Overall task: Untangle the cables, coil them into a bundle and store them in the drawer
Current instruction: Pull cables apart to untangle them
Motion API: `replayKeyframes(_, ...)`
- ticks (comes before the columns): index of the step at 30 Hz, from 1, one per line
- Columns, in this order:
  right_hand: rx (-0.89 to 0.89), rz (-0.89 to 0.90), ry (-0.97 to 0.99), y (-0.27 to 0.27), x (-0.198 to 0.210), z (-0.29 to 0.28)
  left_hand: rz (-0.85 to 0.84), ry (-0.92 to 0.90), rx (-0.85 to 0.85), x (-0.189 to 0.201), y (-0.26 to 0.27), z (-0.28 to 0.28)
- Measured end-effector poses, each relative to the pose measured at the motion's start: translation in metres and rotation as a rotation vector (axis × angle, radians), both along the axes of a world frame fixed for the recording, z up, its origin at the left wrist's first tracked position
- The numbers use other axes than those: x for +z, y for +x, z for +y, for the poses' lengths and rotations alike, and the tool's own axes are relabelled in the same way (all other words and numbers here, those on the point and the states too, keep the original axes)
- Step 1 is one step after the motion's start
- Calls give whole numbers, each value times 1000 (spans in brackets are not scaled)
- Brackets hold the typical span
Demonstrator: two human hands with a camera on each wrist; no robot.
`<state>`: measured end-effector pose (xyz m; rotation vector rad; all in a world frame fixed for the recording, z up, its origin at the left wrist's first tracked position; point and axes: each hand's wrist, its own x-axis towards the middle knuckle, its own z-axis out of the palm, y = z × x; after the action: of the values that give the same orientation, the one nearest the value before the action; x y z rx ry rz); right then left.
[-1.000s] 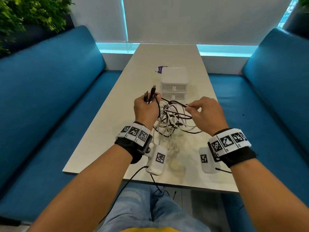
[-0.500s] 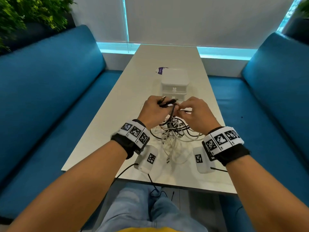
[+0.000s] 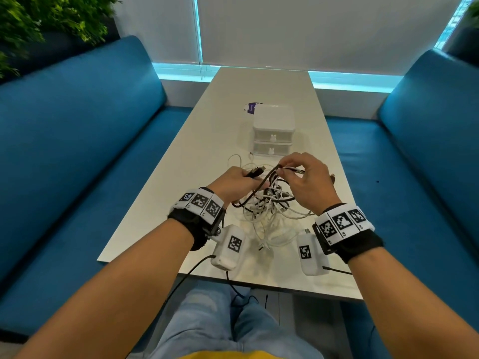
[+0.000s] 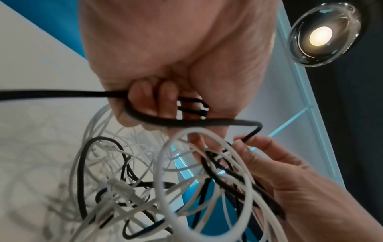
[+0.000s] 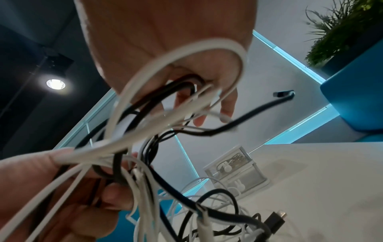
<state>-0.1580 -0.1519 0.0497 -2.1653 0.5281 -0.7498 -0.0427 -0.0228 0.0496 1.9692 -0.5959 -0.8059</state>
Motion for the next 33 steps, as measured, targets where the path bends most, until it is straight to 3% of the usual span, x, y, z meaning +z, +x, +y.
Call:
replayKeyframes(6, -10, 23, -146, -1, -3, 7, -183, 111, -123, 8, 1, -4)
replayKeyframes(10, -34, 15, -91, 0, 1, 9, -257, 181, -131, 14, -1, -3)
replayKeyframes(16, -101, 8, -5, -4, 13, 6, -214, 113, -48, 8, 3, 0)
replayKeyframes(21, -106, 52, -75, -6, 12, 7, -156, 169, -43, 12, -1, -2)
replayKeyframes(27, -56, -56, -88, -8, 15, 1, 17, -251, 56, 10, -1, -2)
replayKeyframes(33, 27, -85, 29, -13, 19, 4, -205, -378, -58, 4, -16, -18)
